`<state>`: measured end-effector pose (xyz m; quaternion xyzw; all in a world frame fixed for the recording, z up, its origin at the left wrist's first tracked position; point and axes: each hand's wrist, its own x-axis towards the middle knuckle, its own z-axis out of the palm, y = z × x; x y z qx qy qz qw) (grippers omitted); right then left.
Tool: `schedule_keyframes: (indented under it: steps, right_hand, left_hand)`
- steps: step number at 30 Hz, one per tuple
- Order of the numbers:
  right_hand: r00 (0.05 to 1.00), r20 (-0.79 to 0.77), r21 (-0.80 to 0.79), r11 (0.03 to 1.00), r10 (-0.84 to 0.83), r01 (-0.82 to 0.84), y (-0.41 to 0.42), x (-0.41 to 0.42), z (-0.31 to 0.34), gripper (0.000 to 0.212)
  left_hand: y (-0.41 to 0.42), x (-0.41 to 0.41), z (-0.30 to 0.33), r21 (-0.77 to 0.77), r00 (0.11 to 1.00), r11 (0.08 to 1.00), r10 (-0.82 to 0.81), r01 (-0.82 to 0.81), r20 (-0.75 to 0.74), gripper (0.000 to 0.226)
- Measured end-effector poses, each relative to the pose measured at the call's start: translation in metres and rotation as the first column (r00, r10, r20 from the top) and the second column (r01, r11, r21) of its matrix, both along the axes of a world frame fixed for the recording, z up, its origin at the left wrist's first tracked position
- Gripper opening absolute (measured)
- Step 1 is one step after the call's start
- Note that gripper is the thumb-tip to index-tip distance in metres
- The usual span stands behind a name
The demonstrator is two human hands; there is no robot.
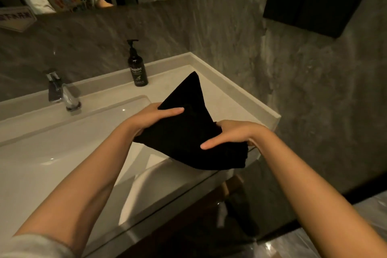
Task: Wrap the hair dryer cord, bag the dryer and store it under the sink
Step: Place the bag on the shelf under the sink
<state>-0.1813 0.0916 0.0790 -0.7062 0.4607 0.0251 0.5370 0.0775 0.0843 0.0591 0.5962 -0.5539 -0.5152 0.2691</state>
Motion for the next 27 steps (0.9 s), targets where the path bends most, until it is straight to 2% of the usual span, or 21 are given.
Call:
schedule_keyframes:
  steps: [3, 5, 10, 12, 16, 19, 24, 27]
  right_hand:
    - [1.0, -0.021, -0.128, 0.992, 0.004, -0.007, 0.014, 0.002, -0.014, 0.069]
    - [1.0, -0.006, -0.177, 0.984, 0.01, -0.01, 0.025, -0.001, -0.022, 0.067]
    - [0.997, 0.074, -0.226, 0.974, 0.027, -0.01, 0.061, -0.009, -0.046, 0.061]
    - [0.994, 0.103, -0.239, 0.971, 0.026, 0.0, 0.08, -0.016, -0.058, 0.062]
    - [0.984, 0.181, -0.193, 0.98, 0.0, 0.036, 0.127, -0.034, -0.089, 0.062]
    - [0.979, 0.203, -0.14, 0.988, -0.03, 0.06, 0.159, -0.048, -0.107, 0.056]
    - [0.99, 0.125, -0.032, 0.997, -0.068, 0.072, 0.206, -0.061, -0.139, 0.067]
    - [0.992, 0.116, -0.009, 0.998, -0.058, 0.06, 0.228, -0.064, -0.161, 0.06]
  left_hand:
    - [0.017, -0.011, -0.006, 0.02, 0.999, 1.0, 0.021, -0.022, 0.033, 0.055]
    - [0.033, -0.017, -0.01, -0.008, 0.997, 0.998, 0.057, -0.057, 0.046, 0.053]
    - [0.079, -0.03, -0.015, -0.118, 0.982, 0.984, 0.147, -0.132, 0.121, 0.056]
    - [0.104, -0.039, -0.025, -0.234, 0.956, 0.956, 0.224, -0.177, 0.192, 0.064]
    - [0.171, -0.054, -0.066, -0.494, 0.842, 0.797, 0.498, -0.348, 0.209, 0.063]
    - [0.217, -0.055, -0.098, -0.559, 0.719, 0.745, 0.606, -0.364, 0.339, 0.054]
    - [0.262, -0.05, -0.127, -0.657, 0.535, 0.685, 0.7, -0.315, 0.473, 0.039]
    - [0.265, -0.043, -0.136, -0.683, 0.468, 0.701, 0.684, -0.207, 0.56, 0.041]
